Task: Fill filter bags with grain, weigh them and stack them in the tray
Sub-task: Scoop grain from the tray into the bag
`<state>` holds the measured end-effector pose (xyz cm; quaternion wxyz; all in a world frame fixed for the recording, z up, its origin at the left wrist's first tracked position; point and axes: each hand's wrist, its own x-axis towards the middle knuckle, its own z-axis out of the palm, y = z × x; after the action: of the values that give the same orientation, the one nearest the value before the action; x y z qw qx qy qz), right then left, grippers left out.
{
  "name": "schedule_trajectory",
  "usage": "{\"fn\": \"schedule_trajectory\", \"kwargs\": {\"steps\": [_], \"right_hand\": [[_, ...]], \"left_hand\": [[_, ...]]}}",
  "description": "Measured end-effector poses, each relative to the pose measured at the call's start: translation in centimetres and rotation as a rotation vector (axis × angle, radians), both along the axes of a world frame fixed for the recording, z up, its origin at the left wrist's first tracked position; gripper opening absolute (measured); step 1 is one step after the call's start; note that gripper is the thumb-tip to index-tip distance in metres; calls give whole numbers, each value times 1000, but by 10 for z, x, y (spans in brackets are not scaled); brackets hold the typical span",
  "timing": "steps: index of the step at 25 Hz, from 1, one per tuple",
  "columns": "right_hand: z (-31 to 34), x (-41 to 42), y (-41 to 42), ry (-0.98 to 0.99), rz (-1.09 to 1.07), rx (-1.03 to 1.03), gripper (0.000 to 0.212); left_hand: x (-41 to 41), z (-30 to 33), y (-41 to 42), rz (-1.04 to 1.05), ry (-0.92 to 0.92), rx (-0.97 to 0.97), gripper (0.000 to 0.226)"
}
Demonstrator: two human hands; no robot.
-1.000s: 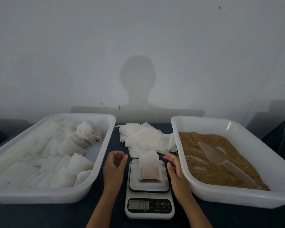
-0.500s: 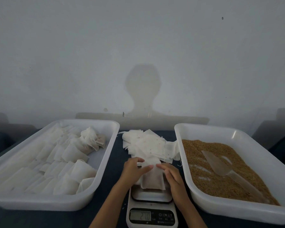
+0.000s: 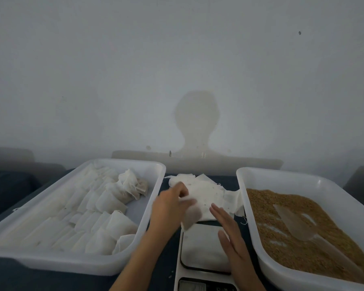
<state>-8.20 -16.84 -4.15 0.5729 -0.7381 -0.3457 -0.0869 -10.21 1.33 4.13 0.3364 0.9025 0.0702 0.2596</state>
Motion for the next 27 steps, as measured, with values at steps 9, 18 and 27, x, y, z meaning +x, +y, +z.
{"fn": "schedule_trajectory", "kwargs": {"steps": [9,18,27], "right_hand": [[53,18,35,148,-48,84,29],[69,56,79,431,-157,-85,26],[52,119,87,344,-459,-380,27]], "left_hand": [[12,24,155,393,37,-188,25],[12,-32,207,409,370,-65,16],[15,-26,202,434,370,-61,28]]}}
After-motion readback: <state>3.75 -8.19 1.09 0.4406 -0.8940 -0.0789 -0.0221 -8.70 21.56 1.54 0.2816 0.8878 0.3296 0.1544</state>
